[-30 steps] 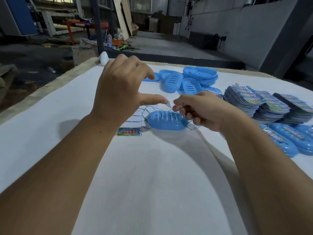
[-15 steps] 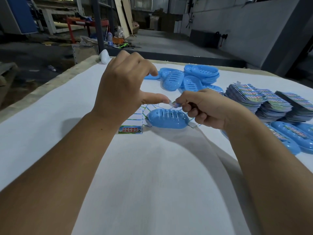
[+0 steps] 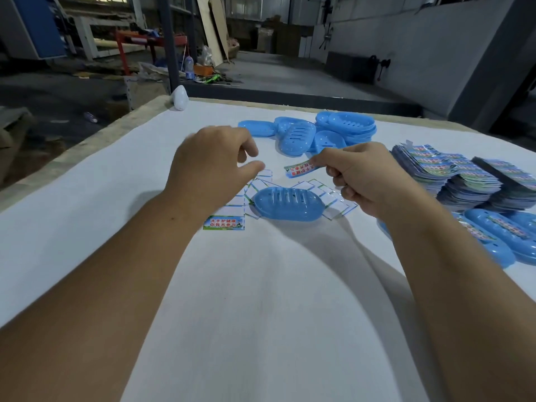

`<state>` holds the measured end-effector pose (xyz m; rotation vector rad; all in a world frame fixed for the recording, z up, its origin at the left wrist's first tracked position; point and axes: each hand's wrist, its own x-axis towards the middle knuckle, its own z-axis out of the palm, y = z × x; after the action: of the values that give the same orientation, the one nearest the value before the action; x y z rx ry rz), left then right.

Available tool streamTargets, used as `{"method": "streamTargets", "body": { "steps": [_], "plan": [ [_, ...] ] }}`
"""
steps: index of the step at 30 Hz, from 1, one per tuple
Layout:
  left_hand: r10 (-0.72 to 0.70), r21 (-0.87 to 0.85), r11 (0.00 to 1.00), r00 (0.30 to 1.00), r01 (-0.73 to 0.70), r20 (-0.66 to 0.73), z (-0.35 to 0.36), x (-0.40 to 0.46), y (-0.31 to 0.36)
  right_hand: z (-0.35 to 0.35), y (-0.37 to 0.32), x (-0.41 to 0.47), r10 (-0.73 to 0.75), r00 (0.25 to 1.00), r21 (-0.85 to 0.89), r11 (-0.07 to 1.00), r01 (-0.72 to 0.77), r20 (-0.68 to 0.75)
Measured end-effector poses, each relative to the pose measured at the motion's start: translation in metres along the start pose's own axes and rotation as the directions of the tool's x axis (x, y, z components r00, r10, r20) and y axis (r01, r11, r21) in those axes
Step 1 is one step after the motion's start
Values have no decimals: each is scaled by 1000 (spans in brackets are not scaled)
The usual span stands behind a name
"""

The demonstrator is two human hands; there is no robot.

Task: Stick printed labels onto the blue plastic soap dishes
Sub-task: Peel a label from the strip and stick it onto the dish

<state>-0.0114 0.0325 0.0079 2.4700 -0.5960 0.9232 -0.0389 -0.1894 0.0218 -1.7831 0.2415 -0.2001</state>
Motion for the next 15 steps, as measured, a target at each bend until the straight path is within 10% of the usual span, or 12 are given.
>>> {"method": "streamTargets", "body": {
  "steps": [5, 15],
  "plan": [
    [-396, -414, 785, 887, 462, 238, 15, 0, 13, 10, 1, -1, -110, 993, -70, 992, 108, -34],
    [-525, -452, 552, 713, 701, 465, 15, 2, 16, 8, 0, -7, -95, 995, 21, 995, 94, 31]
  ]
}}
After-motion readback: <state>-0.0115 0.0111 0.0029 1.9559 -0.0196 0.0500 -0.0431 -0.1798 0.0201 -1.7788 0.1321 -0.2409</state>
